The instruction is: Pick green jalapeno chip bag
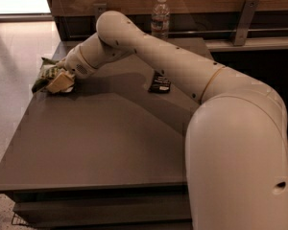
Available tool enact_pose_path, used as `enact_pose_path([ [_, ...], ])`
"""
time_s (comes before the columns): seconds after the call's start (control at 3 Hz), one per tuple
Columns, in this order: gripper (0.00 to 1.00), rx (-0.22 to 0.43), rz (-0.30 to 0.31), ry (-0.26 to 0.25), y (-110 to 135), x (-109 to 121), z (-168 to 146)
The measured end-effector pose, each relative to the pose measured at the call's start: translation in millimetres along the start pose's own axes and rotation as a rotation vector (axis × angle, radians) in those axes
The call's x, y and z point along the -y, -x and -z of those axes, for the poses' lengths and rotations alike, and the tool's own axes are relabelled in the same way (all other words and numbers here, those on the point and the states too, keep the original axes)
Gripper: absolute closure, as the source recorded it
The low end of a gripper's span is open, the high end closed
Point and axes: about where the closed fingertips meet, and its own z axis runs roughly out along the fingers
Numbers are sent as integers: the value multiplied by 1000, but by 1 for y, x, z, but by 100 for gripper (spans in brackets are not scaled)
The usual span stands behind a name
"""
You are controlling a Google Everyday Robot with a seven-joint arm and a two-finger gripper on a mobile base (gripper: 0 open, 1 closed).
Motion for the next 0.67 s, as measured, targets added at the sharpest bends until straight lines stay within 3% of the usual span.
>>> enact_pose_path([
  [0.67, 100, 0, 0, 0, 1, 0, 1],
])
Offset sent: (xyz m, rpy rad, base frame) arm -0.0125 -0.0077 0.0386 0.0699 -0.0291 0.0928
